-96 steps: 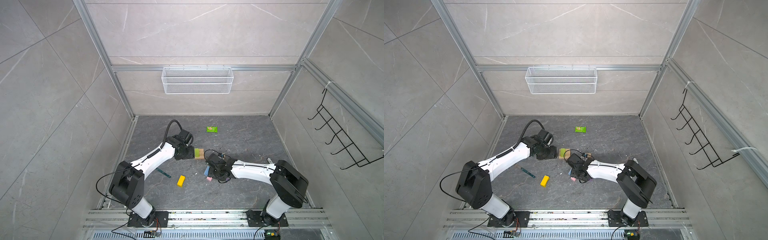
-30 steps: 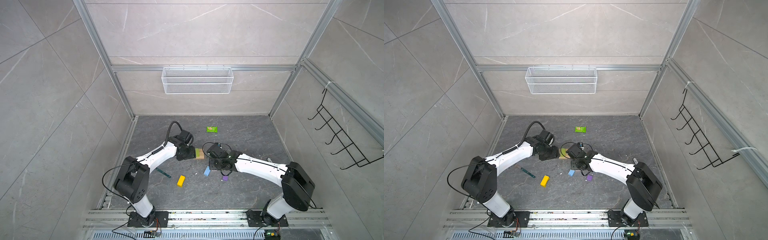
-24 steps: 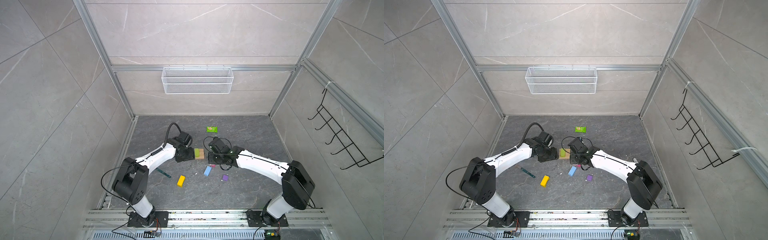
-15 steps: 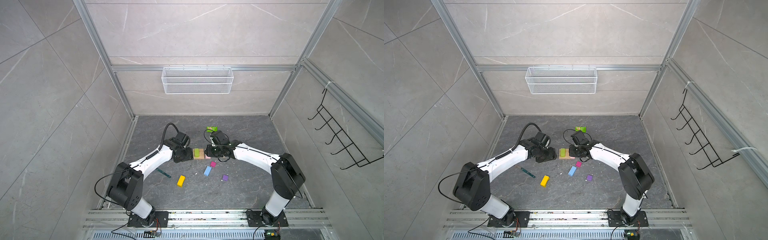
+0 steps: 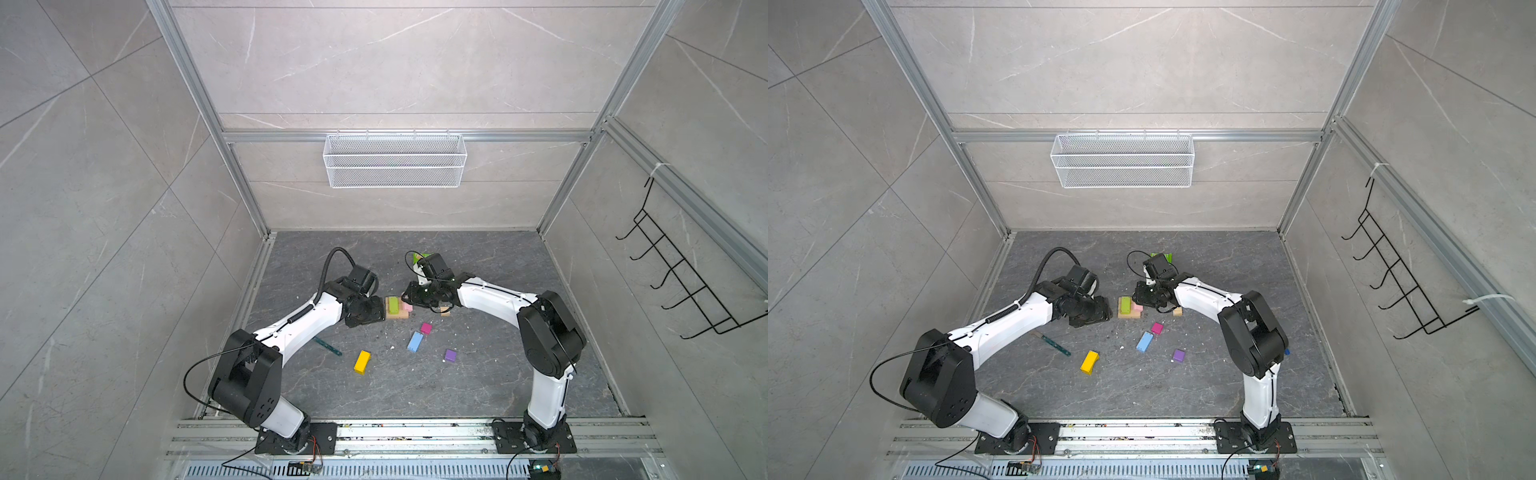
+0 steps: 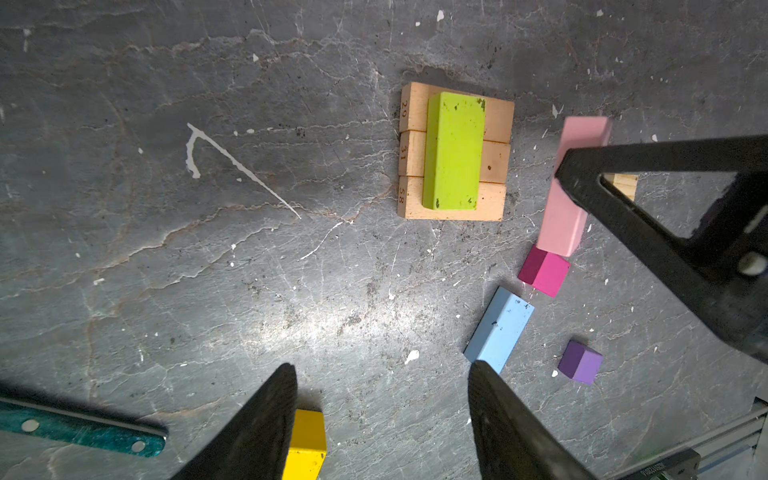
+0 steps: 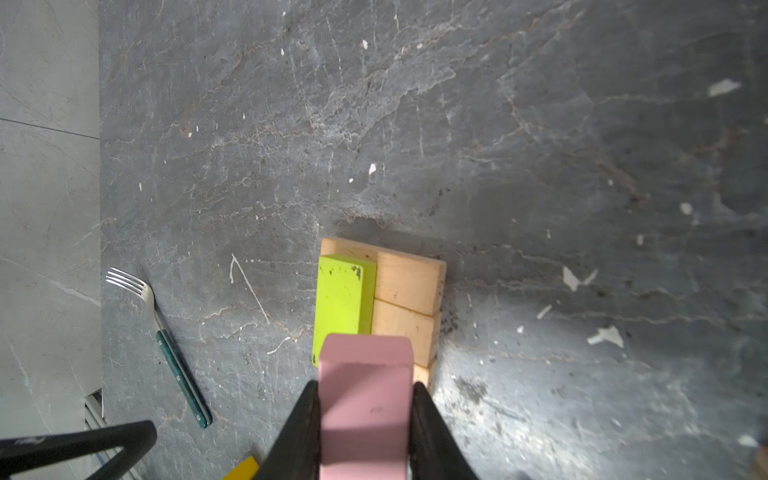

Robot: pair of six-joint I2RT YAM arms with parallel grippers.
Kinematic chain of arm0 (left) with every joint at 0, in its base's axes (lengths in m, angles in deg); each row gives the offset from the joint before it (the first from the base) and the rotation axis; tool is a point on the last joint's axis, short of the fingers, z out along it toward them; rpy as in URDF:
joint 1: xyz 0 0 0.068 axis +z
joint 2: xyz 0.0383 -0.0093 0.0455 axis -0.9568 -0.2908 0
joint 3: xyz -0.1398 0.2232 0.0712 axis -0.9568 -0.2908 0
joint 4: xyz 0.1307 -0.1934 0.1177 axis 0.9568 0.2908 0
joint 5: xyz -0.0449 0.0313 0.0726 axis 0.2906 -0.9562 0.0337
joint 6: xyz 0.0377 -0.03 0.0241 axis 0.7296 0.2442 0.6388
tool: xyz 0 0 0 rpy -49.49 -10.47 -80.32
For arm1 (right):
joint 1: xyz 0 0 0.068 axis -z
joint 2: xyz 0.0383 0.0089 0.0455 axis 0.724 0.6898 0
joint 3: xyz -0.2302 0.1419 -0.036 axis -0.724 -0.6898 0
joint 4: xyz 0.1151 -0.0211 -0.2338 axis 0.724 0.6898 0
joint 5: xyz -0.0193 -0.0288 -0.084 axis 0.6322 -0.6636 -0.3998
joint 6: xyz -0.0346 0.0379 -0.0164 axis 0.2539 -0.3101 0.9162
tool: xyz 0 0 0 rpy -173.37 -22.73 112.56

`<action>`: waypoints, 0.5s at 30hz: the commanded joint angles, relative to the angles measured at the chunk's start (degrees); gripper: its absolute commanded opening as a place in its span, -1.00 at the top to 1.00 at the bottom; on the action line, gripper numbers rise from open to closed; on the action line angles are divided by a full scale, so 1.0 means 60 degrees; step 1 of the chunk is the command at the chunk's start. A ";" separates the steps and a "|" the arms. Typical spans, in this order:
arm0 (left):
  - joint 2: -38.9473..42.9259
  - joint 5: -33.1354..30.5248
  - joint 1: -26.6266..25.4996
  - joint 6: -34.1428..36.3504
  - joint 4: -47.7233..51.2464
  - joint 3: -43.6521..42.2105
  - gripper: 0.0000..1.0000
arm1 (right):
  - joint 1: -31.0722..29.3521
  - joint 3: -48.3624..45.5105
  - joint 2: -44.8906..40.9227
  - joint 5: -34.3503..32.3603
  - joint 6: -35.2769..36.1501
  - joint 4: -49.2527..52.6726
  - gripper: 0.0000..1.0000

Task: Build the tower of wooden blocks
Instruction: 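Lift the pink block and carry it above the wood stack with the right gripper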

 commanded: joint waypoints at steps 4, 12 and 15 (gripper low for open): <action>0.0382 0.0031 0.0070 -0.0111 0.0088 0.0071 -0.36 | 0.0091 0.0483 0.0615 0.0195 -0.0217 -0.0183 1.00; 0.0411 0.0064 0.0072 -0.0125 0.0119 0.0059 -0.36 | 0.0129 0.0665 0.0994 0.0224 -0.0403 -0.0221 1.00; 0.0388 0.0065 0.0064 -0.0110 0.0119 0.0071 -0.36 | 0.0130 0.0743 0.1127 0.0305 -0.0456 -0.0228 1.00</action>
